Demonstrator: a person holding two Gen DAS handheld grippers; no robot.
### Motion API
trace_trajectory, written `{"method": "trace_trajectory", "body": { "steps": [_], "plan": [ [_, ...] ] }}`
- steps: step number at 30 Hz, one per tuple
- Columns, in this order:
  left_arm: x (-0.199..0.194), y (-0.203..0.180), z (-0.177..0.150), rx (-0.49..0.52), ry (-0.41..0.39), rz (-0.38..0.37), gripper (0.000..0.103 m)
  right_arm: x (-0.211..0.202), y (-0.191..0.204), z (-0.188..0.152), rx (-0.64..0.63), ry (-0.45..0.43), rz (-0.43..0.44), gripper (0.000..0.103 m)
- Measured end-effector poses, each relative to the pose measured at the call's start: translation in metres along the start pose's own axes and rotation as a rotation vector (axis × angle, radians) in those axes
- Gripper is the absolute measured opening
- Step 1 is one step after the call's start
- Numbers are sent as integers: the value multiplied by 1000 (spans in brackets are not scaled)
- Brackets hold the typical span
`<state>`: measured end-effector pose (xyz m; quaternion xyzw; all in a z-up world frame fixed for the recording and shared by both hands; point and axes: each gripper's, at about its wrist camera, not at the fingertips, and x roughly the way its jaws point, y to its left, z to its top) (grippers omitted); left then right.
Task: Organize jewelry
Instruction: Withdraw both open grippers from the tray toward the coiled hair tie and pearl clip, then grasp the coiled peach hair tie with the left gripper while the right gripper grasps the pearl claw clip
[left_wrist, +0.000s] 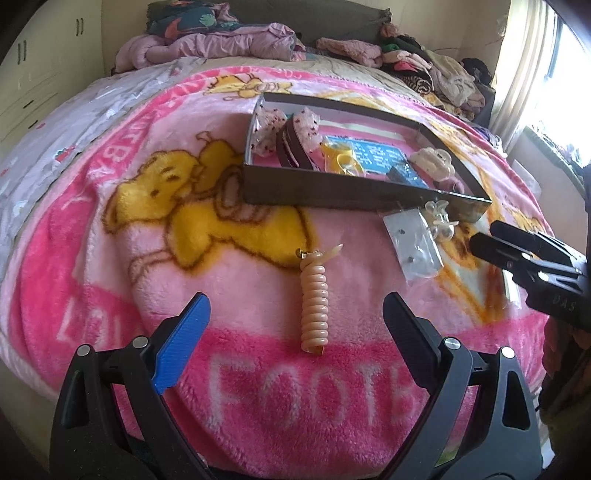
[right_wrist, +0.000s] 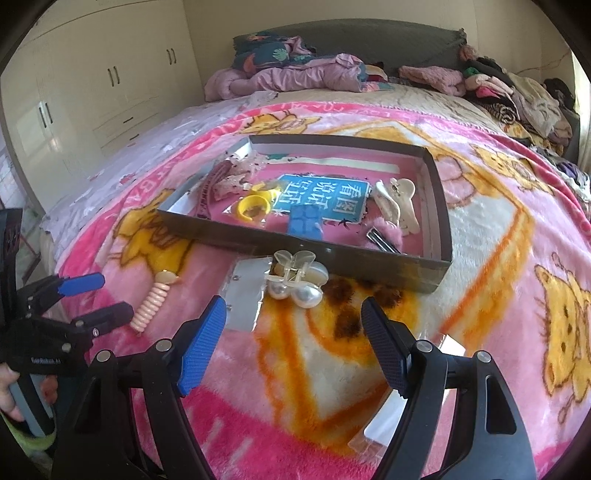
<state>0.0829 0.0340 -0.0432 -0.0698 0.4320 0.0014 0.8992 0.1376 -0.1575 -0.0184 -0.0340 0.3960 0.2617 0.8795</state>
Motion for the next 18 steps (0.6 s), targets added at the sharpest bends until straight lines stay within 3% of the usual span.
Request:
{"method": "trace_trajectory", "body": {
  "steps": [2, 4, 9, 14, 18],
  "plan": [
    [4, -2, 0, 4, 7, -6, 80, 5, -2, 2, 5, -1, -5, 73],
    [8, -3, 1, 10, 18, -10, 69, 12, -1, 4, 5, 3, -9, 72],
    [17, -4, 2, 16, 44, -24, 50, 27, -1, 9, 10, 20, -14, 64],
    [21, -5, 0, 22, 57, -29, 46, 45, -8, 9, 51, 59, -9, 53],
    [24, -6, 0, 29, 70, -34, 38, 54, -10, 8, 65, 75, 14, 46]
  ]
}}
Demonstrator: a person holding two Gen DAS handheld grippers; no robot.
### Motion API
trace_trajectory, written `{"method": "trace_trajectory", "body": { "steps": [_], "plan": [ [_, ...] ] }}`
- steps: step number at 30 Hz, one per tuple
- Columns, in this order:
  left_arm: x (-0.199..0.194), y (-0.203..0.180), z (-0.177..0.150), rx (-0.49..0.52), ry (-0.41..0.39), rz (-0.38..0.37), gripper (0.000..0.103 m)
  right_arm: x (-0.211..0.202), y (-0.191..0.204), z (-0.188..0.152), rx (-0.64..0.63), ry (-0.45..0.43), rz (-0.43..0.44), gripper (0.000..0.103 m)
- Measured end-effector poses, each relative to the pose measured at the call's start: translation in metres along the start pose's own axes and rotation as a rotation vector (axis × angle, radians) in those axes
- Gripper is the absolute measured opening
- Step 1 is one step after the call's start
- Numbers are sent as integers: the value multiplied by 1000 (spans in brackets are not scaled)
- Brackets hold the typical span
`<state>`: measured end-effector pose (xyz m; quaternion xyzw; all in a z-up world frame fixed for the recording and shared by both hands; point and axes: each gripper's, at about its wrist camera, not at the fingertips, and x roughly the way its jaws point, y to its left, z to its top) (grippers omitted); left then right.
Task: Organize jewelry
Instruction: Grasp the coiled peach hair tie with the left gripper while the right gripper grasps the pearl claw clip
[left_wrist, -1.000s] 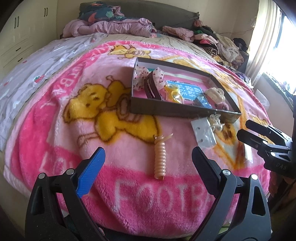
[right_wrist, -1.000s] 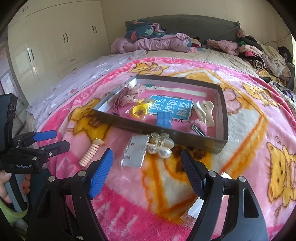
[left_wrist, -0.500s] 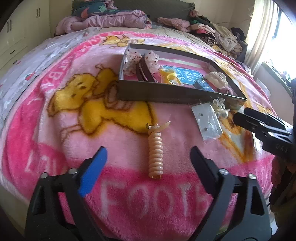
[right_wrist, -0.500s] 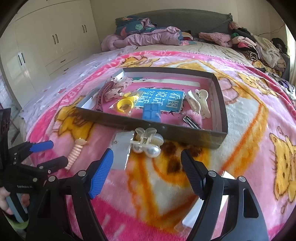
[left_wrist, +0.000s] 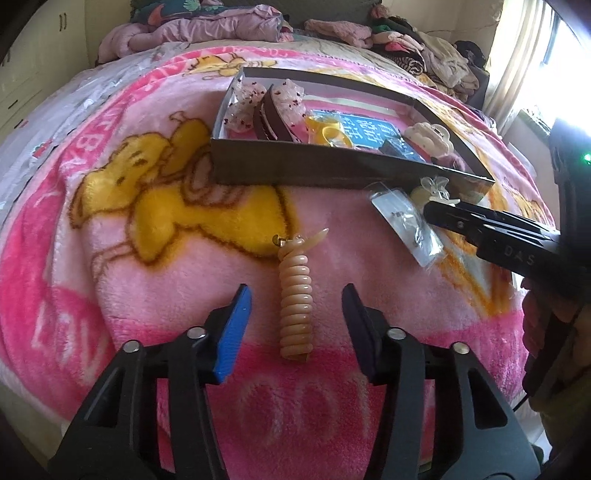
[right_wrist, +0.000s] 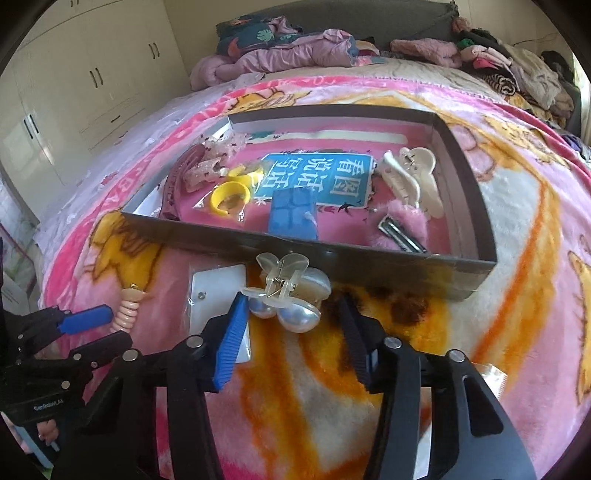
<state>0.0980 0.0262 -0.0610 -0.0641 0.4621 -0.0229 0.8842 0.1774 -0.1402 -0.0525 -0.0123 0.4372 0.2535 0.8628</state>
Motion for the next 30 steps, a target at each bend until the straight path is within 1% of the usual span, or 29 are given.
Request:
{"method": "trace_trajectory", "body": {
  "steps": [3, 5, 6, 7, 9, 15, 16, 20, 21, 22, 26, 30],
  "plan": [
    [2, 0, -1, 0, 9, -5, 35, 2, 4, 0, -20, -3, 5, 44],
    [4, 0, -1, 2, 16, -8, 27, 1, 5, 0, -29, -10, 8, 44],
    [5, 0, -1, 5, 22, -12, 20, 1, 5, 0, -29, -12, 10, 44],
    [6, 0, -1, 7, 26, -13, 15, 0, 4, 0, -27, -13, 11, 43],
    [6, -1, -1, 11, 33, -20, 11, -2, 3, 0, -27, -18, 11, 43],
    [-1, -5, -1, 17, 25, -42, 11, -17, 1, -3, -38, -42, -2, 42],
    [-4, -7, -1, 21, 18, -43, 11, -21, 0, -3, -41, -45, -2, 37],
    [-17, -12, 5, 36, -19, -47, 11, -32, 0, -5, -61, -56, -11, 36],
    [-20, -12, 6, 37, -27, -48, 11, -34, 1, -5, -67, -61, -12, 18],
    [-24, -13, 7, 38, -36, -48, 11, -36, 1, -5, -76, -67, -13, 10],
    [-36, -16, 13, 45, -70, -45, 11, -42, 3, -4, -104, -76, -32, 9],
    [-42, -19, 15, 49, -84, -44, 11, -40, -1, -7, -83, -60, -21, 9]
  ]
}}
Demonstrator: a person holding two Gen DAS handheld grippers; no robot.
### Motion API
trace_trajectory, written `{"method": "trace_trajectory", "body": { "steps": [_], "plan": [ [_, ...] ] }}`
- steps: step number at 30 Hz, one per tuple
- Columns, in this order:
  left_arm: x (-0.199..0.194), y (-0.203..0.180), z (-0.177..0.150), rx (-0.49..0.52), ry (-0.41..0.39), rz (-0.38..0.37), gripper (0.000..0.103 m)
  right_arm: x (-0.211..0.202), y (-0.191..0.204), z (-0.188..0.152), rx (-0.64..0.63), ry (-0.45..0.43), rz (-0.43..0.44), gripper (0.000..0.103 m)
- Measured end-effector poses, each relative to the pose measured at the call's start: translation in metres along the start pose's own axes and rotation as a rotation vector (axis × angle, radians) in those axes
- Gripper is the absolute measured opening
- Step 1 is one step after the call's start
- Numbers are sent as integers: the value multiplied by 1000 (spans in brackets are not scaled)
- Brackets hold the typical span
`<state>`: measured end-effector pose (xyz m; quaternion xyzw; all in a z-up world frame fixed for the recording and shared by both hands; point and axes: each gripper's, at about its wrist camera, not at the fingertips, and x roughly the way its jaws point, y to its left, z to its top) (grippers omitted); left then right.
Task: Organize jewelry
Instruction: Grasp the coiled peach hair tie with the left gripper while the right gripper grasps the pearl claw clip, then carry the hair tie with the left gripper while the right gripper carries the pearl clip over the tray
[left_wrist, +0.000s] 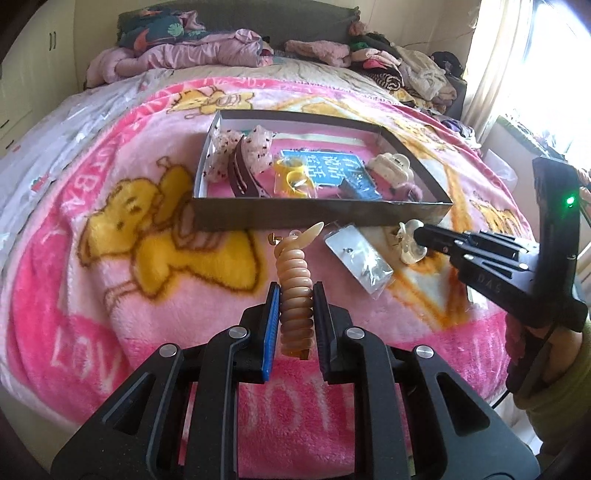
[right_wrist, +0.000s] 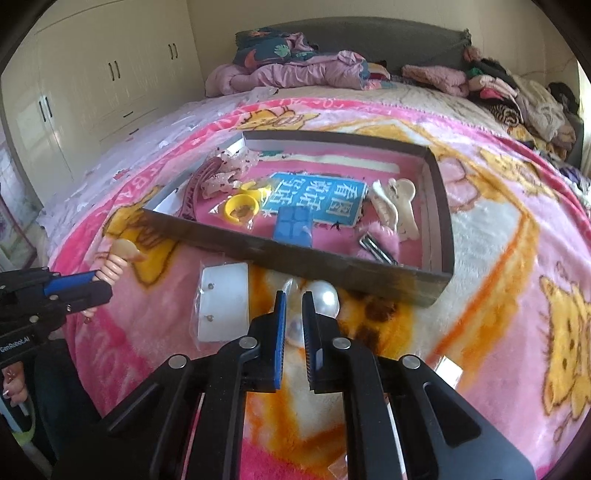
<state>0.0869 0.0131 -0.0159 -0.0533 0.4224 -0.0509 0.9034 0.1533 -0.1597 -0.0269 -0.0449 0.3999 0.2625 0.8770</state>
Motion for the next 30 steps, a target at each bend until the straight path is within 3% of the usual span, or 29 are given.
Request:
{"method": "trace_trajectory", "body": {
  "steps": [3, 9, 12, 21, 30],
  "plan": [
    [0, -1, 0, 3, 2, 1, 11, 0, -5, -5, 16, 14, 5, 11],
    [5, -2, 0, 9, 12, -4, 11, 4, -8, -14, 28, 44, -3, 37],
    [7, -4, -1, 10, 18, -6, 11, 9, -10, -14, 39, 51, 4, 43],
    [10, -4, 3, 5, 23, -7, 11, 33, 1, -6, 17, 68, 45, 43],
    [10, -6, 26, 10, 0, -14, 11, 9, -1, 4, 8, 1, 52, 43]
  ]
}}
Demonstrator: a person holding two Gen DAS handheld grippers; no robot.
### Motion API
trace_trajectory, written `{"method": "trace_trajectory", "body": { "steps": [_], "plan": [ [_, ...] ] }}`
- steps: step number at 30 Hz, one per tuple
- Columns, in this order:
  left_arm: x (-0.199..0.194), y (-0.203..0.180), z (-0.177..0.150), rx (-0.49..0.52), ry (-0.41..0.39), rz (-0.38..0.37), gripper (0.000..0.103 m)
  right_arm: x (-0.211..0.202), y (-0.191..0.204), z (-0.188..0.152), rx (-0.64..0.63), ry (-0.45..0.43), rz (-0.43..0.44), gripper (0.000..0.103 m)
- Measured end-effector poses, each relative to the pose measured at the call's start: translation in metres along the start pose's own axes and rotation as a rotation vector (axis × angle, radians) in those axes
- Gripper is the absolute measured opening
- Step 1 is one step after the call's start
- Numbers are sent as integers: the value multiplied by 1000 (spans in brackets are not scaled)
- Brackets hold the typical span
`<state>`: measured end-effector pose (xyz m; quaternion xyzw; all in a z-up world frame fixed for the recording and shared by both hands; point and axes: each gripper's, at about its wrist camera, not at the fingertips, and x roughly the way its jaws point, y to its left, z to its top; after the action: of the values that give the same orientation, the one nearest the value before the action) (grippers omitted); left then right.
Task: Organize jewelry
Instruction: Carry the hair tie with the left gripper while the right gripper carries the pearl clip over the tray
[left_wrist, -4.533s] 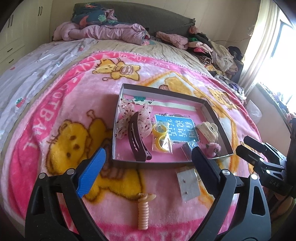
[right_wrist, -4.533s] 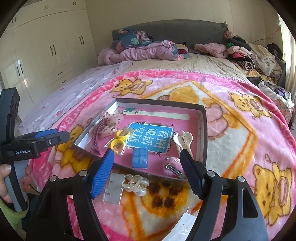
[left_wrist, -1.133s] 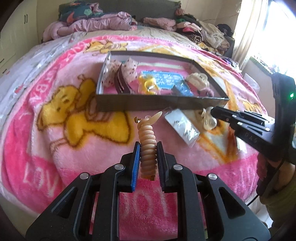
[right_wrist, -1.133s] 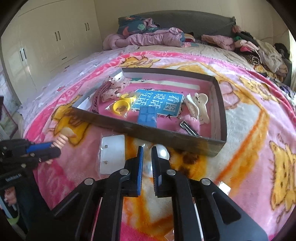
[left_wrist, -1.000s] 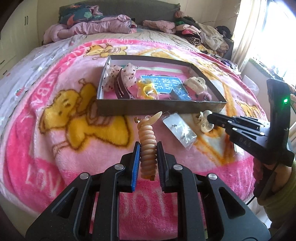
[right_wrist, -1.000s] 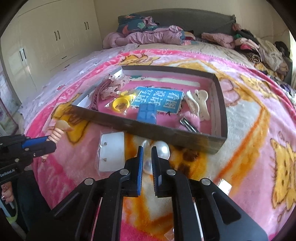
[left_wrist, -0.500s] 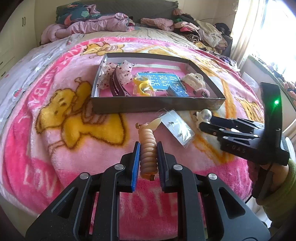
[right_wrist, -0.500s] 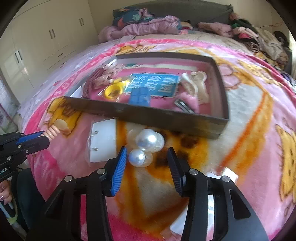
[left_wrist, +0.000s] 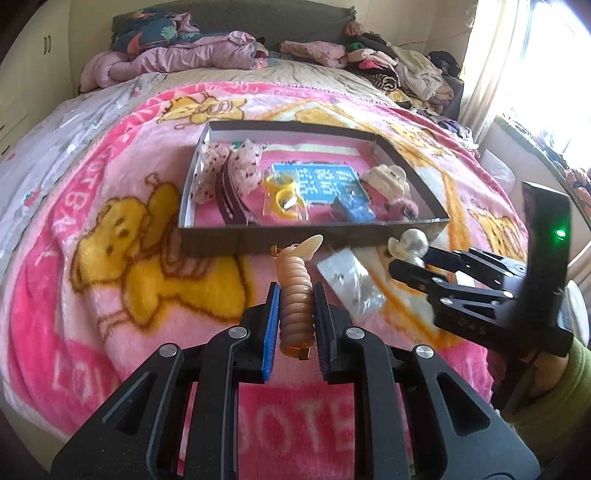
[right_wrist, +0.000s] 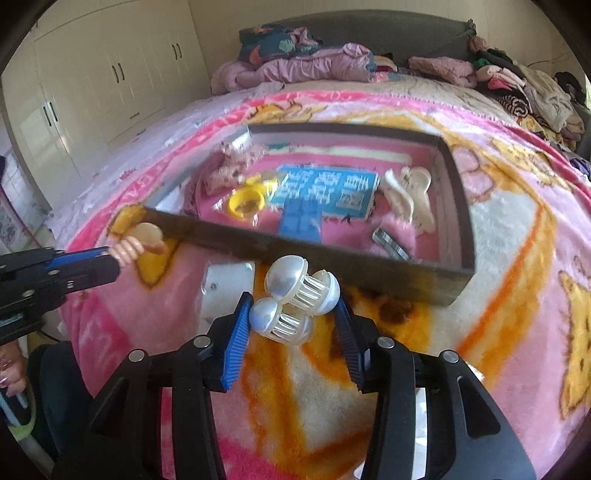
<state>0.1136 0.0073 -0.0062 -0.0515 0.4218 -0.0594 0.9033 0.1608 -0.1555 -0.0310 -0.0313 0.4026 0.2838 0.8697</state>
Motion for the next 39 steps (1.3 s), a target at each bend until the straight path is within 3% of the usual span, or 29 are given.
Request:
{"method": "trace_trajectory", "body": {
  "steps": [21, 39],
  "plan": [
    [27, -14, 64, 32, -21, -1, 11, -32, -19, 65, -34, -126, -78, 43],
    [61, 3, 91, -2, 2, 28, 11, -3, -33, 89, -44, -109, -93, 43]
  ]
}}
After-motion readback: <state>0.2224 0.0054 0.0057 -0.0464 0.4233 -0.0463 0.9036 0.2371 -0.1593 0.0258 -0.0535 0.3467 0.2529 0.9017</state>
